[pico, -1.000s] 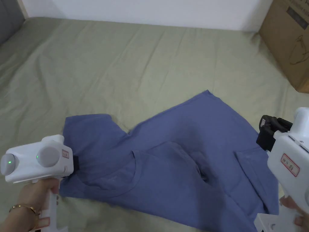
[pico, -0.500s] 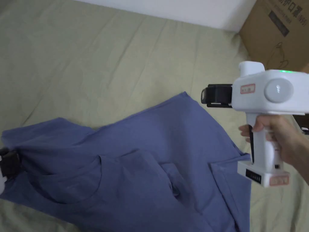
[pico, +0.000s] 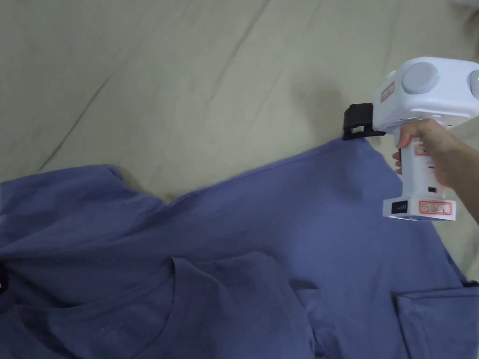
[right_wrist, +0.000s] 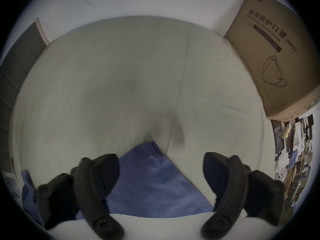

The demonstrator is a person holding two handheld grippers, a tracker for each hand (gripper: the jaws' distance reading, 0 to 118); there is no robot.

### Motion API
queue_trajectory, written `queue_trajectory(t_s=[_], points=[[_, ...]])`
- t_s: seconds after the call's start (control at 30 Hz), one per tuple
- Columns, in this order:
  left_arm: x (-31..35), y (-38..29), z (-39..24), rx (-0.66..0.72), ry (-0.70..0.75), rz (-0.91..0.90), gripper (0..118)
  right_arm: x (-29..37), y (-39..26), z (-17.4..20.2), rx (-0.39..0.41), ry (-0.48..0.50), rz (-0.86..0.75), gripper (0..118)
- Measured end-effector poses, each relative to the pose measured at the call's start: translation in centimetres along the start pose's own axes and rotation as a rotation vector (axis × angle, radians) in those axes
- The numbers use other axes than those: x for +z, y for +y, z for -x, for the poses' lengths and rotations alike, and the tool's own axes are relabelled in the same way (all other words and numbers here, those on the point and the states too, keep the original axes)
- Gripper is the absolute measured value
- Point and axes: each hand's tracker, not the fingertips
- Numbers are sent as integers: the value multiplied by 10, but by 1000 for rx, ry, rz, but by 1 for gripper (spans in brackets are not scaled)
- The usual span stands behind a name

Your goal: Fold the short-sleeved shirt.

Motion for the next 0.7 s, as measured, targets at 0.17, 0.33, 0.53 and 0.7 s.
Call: queue_trajectory(t_s=[0.17,0.33,0.53,0.7], points=[[-9,-1,-1,-9,18,20,3,-13,-7,-3,-81,83,37,42],[-5,-7,5,20,8,32,3,18,-30,-8,-94,103,-47,3],[13,-7,8,8,-44,-28,3,130,-70,-44,-92,162,-210,3],[40,-3,4,-7,-148,-110,3,262,-134,-96,-131,238,-360,3]])
